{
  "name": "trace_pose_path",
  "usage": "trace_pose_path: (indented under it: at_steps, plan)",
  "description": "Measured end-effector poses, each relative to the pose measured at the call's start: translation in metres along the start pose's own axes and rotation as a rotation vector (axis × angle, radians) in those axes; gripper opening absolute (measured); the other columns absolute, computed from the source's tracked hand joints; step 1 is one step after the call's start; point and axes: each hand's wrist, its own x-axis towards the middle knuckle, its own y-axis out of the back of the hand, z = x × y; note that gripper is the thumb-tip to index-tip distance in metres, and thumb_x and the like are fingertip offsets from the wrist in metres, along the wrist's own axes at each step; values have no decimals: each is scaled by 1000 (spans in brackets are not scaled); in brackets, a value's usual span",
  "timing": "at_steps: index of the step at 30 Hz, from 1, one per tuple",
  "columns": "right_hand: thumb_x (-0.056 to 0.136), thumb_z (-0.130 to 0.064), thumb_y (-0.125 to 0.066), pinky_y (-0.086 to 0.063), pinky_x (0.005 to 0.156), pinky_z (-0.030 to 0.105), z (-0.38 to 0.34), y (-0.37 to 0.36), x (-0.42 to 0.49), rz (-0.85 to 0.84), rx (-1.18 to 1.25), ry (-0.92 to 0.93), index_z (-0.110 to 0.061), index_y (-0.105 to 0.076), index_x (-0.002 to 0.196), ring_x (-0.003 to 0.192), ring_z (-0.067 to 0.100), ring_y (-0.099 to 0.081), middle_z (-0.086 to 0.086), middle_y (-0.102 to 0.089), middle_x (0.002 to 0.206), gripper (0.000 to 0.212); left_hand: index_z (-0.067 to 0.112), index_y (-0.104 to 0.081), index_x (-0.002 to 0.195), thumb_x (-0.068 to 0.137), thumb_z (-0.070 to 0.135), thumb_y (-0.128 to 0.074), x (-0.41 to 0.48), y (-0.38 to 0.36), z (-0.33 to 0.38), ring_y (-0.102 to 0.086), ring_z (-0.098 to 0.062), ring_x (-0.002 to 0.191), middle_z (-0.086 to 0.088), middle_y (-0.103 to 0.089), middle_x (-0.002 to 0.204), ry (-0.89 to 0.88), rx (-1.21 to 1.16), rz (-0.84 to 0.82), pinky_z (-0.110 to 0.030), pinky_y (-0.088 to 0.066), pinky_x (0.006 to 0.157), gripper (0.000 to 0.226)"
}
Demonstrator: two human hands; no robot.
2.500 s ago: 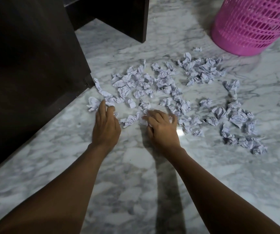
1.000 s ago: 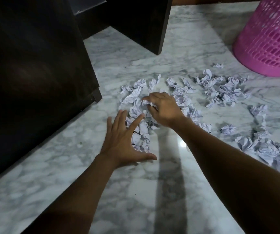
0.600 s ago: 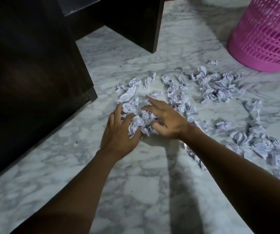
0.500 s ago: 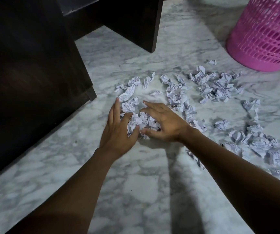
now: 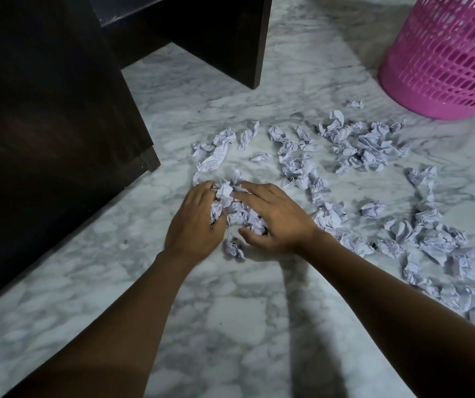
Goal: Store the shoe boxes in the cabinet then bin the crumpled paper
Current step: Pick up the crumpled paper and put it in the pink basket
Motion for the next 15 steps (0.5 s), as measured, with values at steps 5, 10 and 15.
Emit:
trace_pose_path:
  at_steps: [5,10,15]
  plan:
    - [86,-40,-67,-43,100,39,-8,-7,0,138,-11,27,-18,-67,123,111,28,-57,7,-65,127,43,6,-54,110,88,20,-55,-1,-1,-1,-19,-19,150,-6,-24,161,14,-10,-4,-35,-43,101,26]
    - [81,-25,-67,-50,83,40,-12,-11,3,168,-23,-31,-14,-71,110,92,28,-62,4,-70,103,31,10,-50,96,86,20,-59,1,0,0,-13,-20,151,-7,-15,164,39,-20,-9,-39,-46,96,18]
    - [83,-21,-63,-43,84,25,-14,6,4,225,135,-253,-4,-72,107,90,33,-68,14,-73,97,31,9,-52,101,82,27,-54,1,-1,0,-23,-22,148,-8,-27,160,41,-28,19,-34,-36,108,26]
